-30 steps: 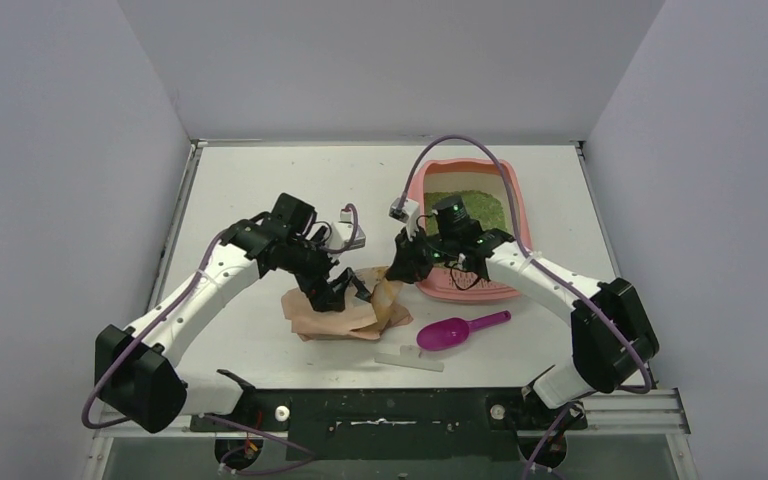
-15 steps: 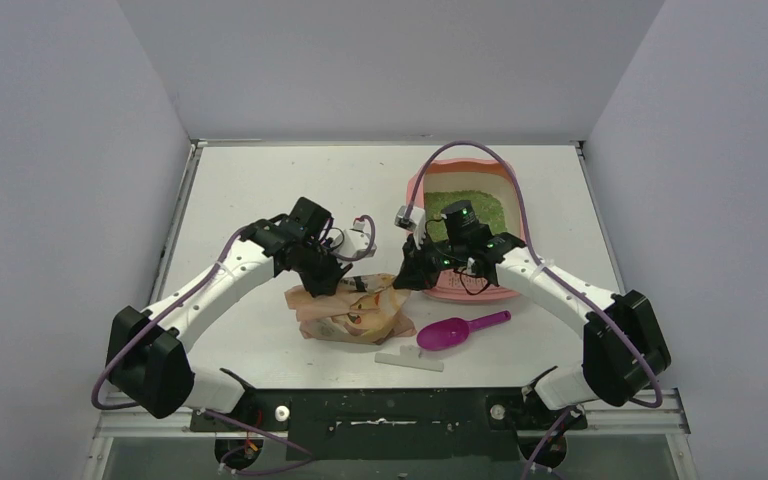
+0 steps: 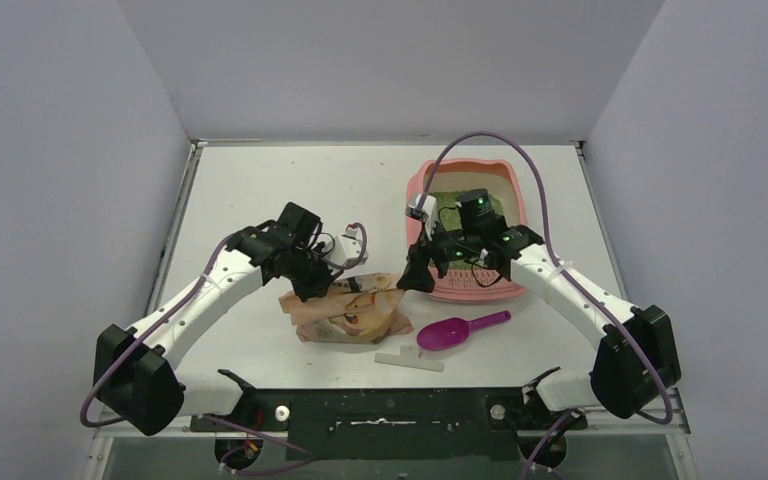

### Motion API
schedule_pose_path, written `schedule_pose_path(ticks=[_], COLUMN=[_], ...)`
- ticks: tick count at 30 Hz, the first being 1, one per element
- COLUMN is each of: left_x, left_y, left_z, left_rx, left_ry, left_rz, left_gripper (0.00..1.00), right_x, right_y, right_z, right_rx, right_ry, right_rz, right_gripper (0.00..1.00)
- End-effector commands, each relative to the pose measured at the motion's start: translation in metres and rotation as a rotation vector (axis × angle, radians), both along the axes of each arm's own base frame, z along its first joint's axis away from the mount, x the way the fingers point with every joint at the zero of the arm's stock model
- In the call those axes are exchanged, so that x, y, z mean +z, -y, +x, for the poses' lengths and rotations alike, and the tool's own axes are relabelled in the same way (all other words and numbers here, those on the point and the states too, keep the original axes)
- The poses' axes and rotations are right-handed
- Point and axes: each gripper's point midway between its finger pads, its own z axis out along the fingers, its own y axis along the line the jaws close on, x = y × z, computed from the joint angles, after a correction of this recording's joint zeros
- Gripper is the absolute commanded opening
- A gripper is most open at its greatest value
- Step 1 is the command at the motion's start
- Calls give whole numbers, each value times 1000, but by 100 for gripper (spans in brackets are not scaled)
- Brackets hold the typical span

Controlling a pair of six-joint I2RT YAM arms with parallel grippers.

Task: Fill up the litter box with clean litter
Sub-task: Close the cat litter bag at the center of the board.

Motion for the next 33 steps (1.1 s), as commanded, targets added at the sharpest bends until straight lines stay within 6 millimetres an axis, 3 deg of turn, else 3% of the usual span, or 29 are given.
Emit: schedule_pose_path(ticks=[1, 4, 8, 13, 16, 17, 19, 20, 23, 25, 26, 28, 31, 33], left_x=[9, 13, 16, 20, 20, 20, 17, 15, 9, 5, 3, 2, 2, 3], left_y=[-2, 4, 7, 9, 7, 6, 3, 2, -1, -2, -2, -3, -3, -4], left_z=[-7, -5, -4, -4, -6, -7, -10, -11, -16, -18, -19, -18, -17, -16], left_rx=[-8, 9, 27, 44, 60, 64, 70, 73, 72, 72, 72, 74, 82, 85], left_ry=[22, 33, 31, 27, 20, 17, 9, 6, -6, -18, -23, -24, -15, -9], left_rz=[-46, -86, -112, -151, -156, -161, -164, -163, -155, -150, -147, -146, -142, -141], left_gripper=[0, 0, 0, 0, 0, 0, 0, 0, 0, 0, 0, 0, 0, 0], right_x=[43, 43, 23, -1, -13, -15, -10, -6, 8, 10, 8, 6, -1, -10], right_y=[-36, -58, -87, -106, -101, -97, -89, -86, -79, -78, -78, -80, -81, -75], right_z=[11, 13, 7, 4, 15, 19, 27, 30, 32, 28, 24, 19, 15, 14], right_rx=[76, 111, 170, 217, 183, 169, 155, 135, 141, 150, 157, 176, 190, 194], right_ry=[66, 56, 13, -1, -10, -10, -13, -29, -39, -46, -49, -35, -30, -40], right_rz=[132, 155, 134, 98, 58, 53, 91, 117, 168, 147, 132, 110, 79, 25], right_gripper=[79, 86, 88, 84, 56, 42, 1, 0, 4, 42, 51, 56, 43, 51])
